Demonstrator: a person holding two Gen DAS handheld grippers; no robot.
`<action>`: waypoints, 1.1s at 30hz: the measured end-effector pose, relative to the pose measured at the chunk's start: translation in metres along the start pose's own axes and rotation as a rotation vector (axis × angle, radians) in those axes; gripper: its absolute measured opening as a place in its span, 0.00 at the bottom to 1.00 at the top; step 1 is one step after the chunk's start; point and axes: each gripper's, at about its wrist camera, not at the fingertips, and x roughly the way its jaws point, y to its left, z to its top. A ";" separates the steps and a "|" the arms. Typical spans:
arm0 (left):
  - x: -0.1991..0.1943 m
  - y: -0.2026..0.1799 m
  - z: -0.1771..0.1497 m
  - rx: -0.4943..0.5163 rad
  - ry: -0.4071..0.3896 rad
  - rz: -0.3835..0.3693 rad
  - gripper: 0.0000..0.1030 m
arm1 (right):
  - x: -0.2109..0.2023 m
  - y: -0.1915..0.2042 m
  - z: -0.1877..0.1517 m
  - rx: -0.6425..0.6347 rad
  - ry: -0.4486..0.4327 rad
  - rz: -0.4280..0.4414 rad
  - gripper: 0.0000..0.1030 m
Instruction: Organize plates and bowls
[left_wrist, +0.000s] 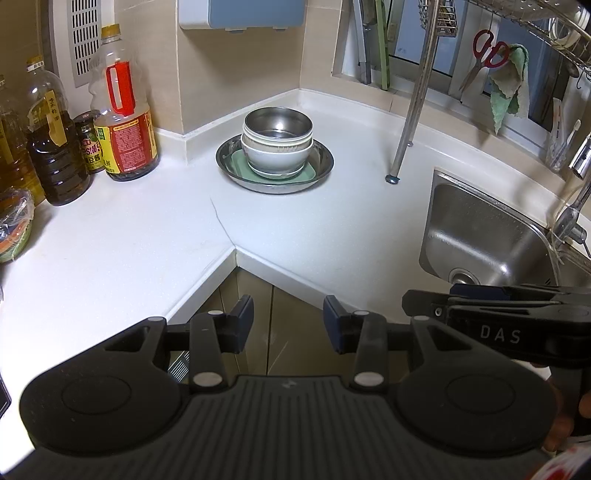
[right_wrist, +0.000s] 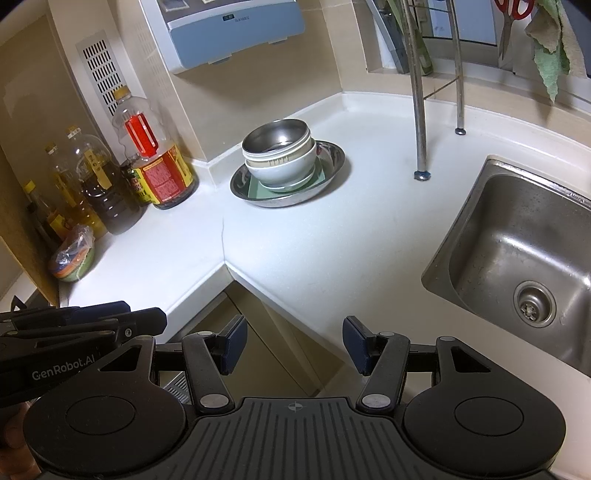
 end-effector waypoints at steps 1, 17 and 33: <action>0.000 0.000 0.000 0.000 0.000 0.000 0.37 | 0.000 0.000 0.000 0.000 -0.001 0.001 0.56; -0.005 0.000 -0.001 -0.002 -0.006 0.000 0.37 | -0.001 0.001 0.000 -0.003 -0.005 0.000 0.56; -0.003 0.000 0.000 -0.003 -0.004 -0.001 0.37 | 0.001 0.002 0.001 -0.003 0.000 -0.002 0.56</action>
